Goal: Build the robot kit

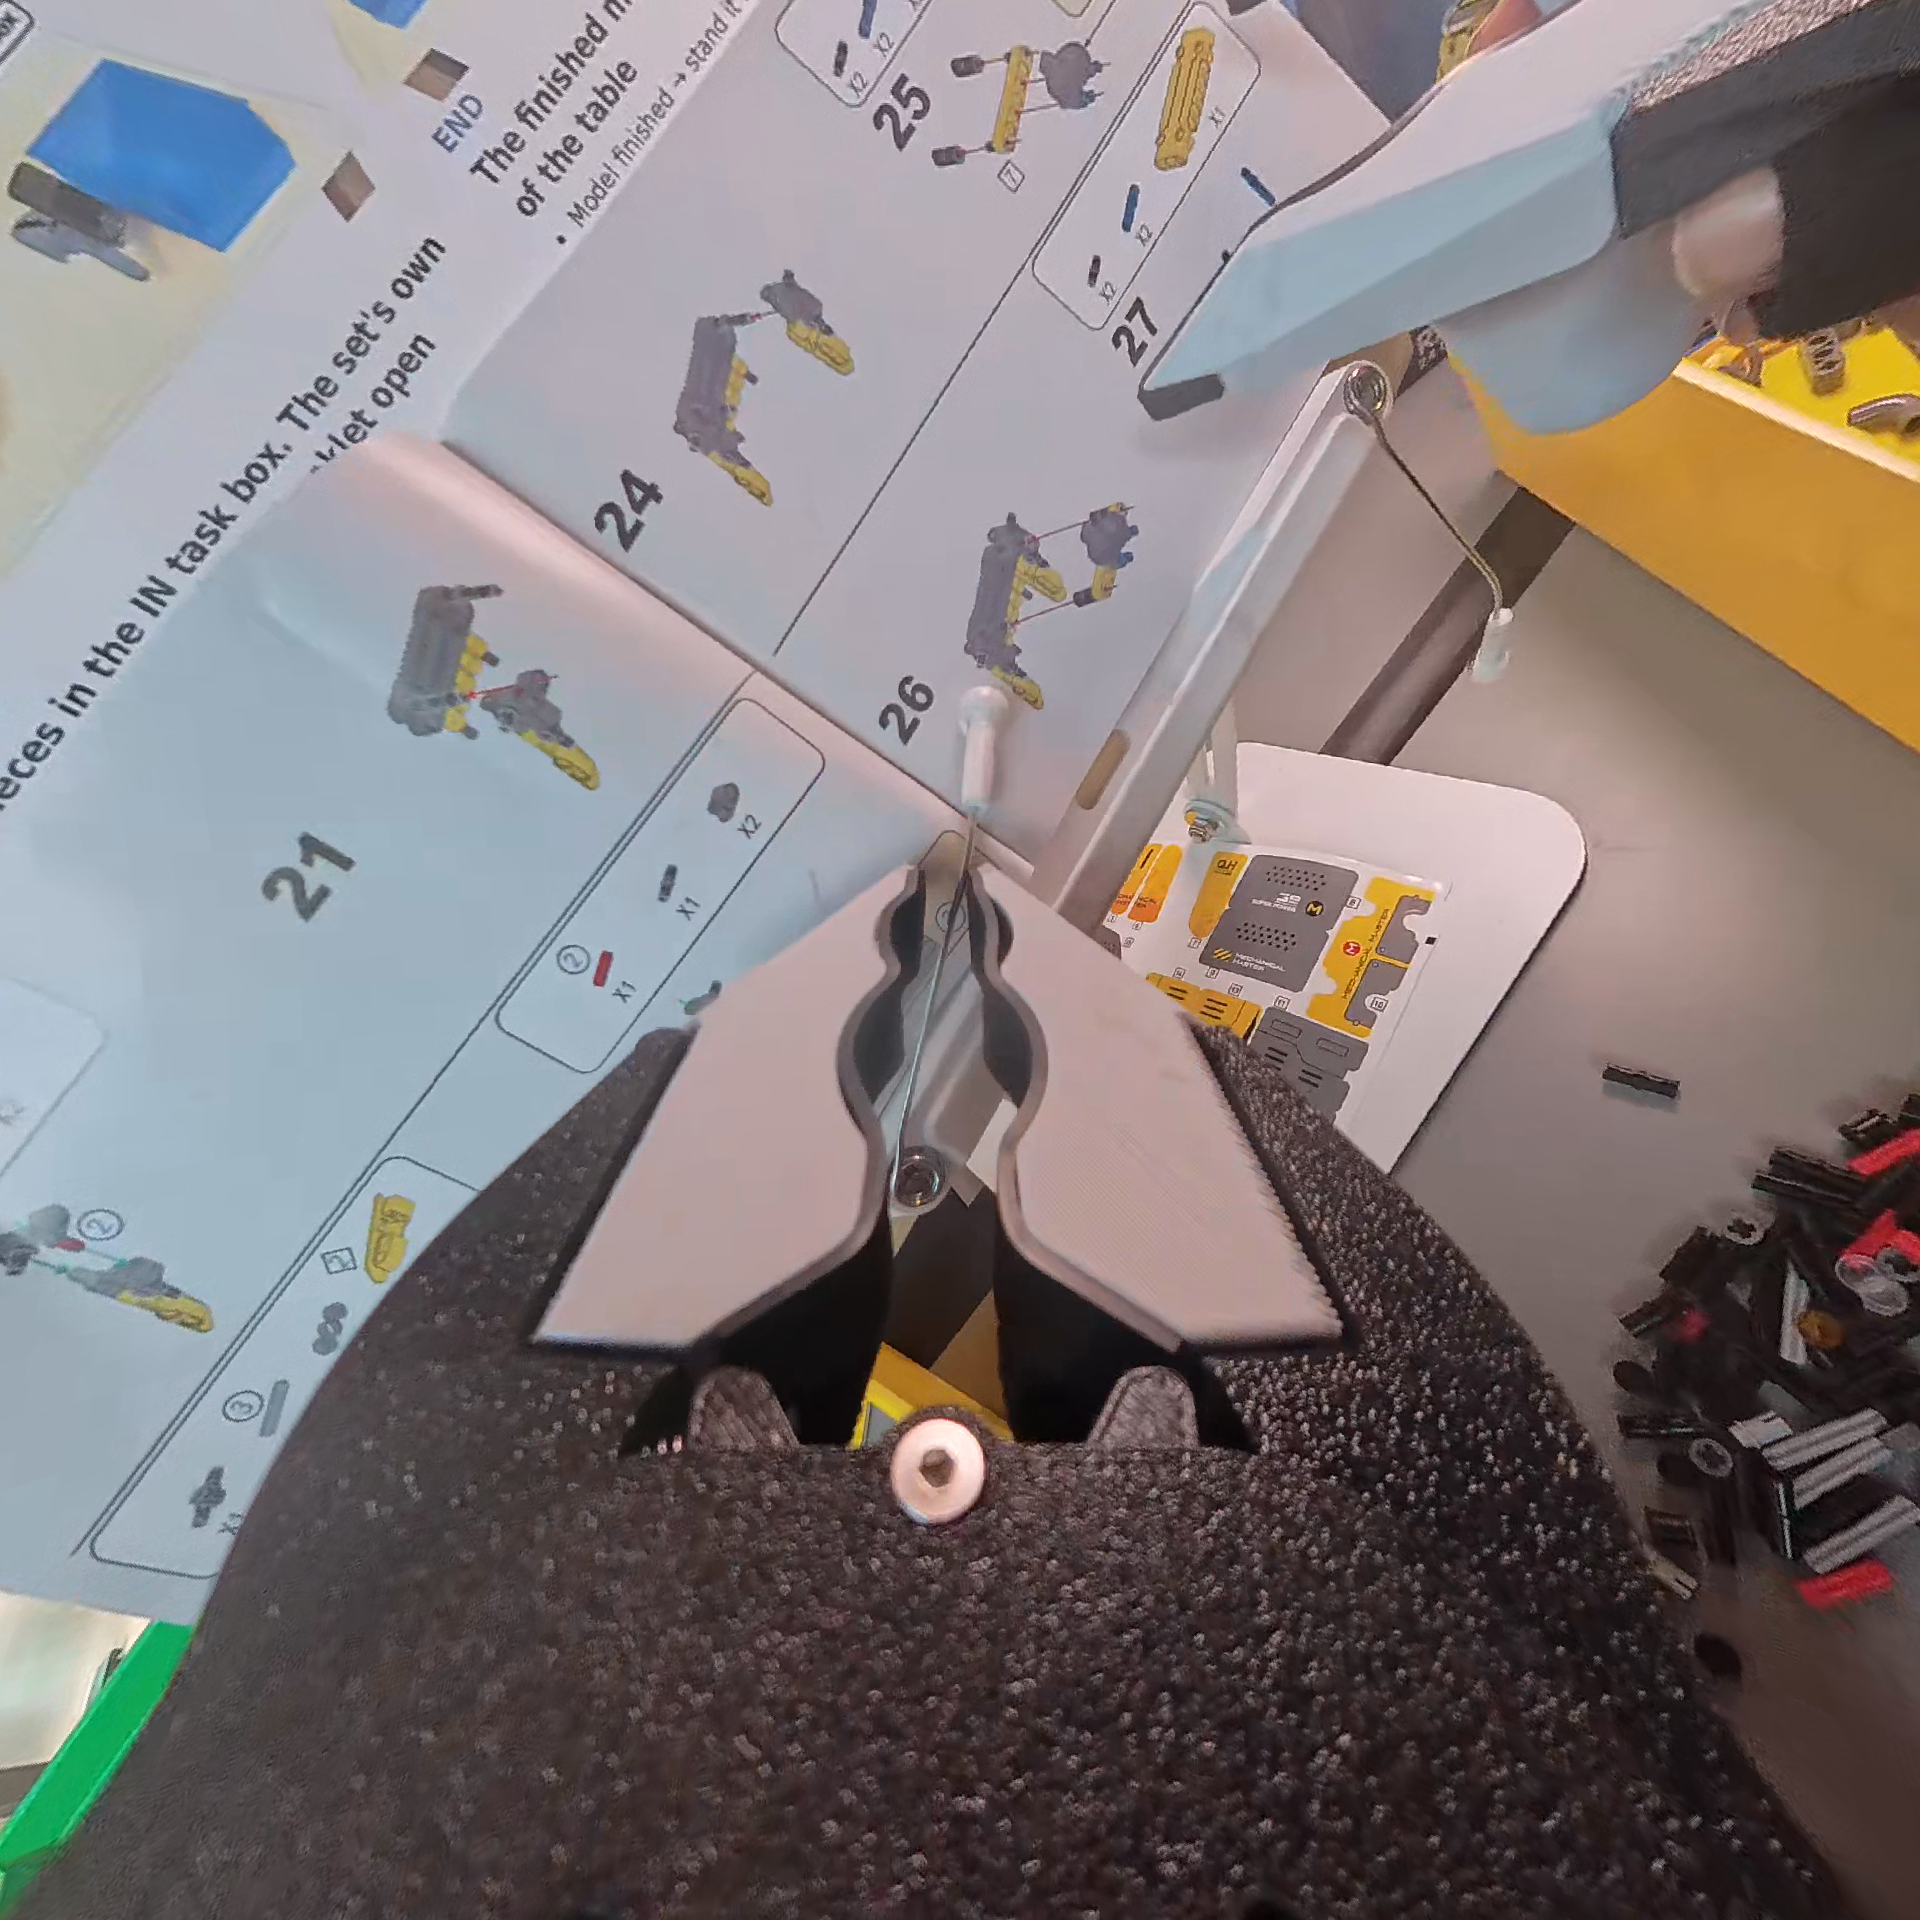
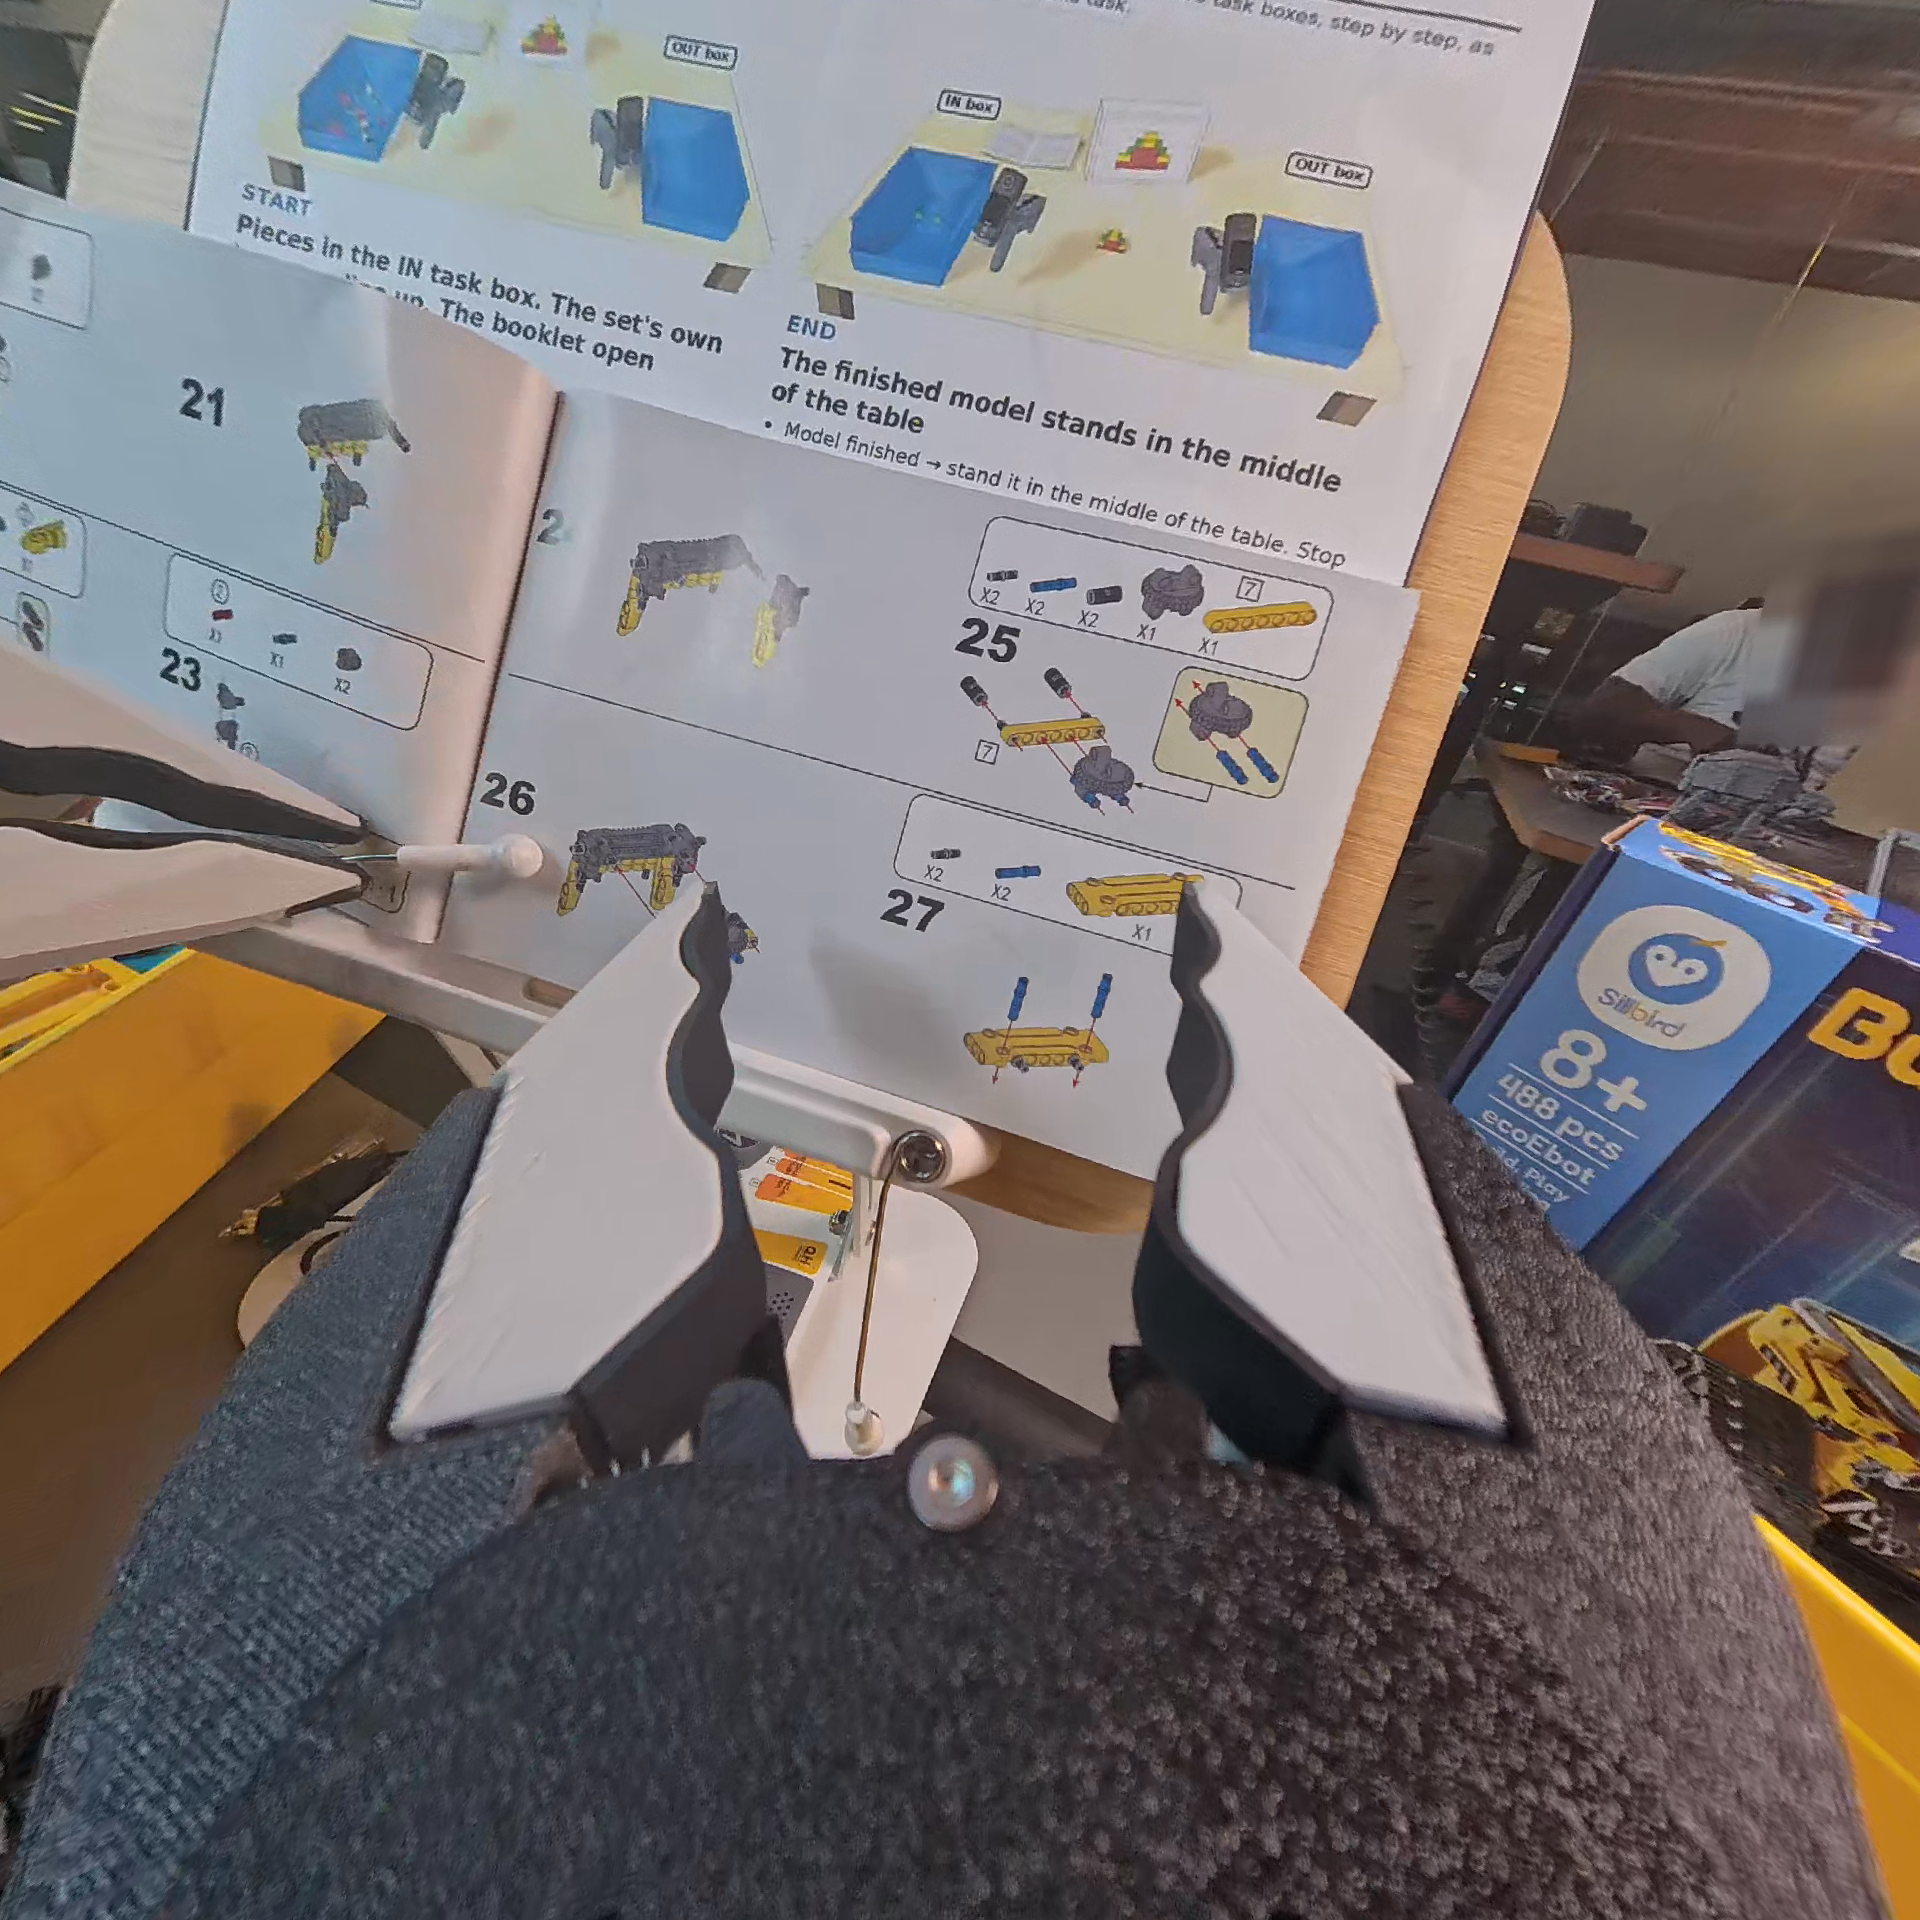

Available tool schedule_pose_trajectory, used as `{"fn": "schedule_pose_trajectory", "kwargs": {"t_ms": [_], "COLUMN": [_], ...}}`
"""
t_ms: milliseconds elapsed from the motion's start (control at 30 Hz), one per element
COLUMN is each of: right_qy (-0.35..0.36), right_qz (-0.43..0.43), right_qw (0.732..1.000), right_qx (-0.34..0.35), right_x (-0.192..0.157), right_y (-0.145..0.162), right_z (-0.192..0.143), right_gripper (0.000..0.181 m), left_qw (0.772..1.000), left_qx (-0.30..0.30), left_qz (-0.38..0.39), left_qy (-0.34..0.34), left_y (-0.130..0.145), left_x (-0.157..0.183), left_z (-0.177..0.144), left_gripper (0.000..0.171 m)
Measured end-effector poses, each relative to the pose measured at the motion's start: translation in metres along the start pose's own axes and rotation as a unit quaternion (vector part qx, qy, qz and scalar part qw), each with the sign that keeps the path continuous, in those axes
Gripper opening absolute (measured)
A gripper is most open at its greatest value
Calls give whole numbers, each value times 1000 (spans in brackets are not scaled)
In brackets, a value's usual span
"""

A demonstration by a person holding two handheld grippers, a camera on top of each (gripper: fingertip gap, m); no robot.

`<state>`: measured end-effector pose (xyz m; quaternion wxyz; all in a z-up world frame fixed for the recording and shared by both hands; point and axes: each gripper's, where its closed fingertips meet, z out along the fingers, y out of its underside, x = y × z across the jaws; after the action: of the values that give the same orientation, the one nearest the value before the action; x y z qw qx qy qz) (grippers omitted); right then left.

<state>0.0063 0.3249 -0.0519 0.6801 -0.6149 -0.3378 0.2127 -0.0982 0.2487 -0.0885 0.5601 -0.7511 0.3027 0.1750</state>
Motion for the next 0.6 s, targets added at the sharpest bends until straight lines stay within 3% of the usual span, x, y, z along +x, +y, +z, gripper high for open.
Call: {"fn": "schedule_pose_trajectory", "kwargs": {"t_ms": [100, 267, 433, 600], "right_qy": [-1, -5, 7, 13], "right_qz": [7, 14, 13, 11], "right_qw": [1000, 1000, 999, 999], "right_qx": [-5, -21, -29, -32], "right_x": [0, -1, 0, 1], "right_y": [2, 8, 14, 16], "right_z": [0, 1, 3, 4], "right_gripper": [88, 89, 87, 86], "left_qw": [1000, 977, 939, 930], "left_qx": [11, 71, 80, 68], "left_qz": [-25, -201, -333, -362], "left_qy": [-6, 12, -10, -1], "left_y": [-1, -1, 28, 59], "left_x": [-5, -25, -48, -43], "left_z": [-5, -20, -39, -54], "left_gripper": [1, 0, 3, 8]}}
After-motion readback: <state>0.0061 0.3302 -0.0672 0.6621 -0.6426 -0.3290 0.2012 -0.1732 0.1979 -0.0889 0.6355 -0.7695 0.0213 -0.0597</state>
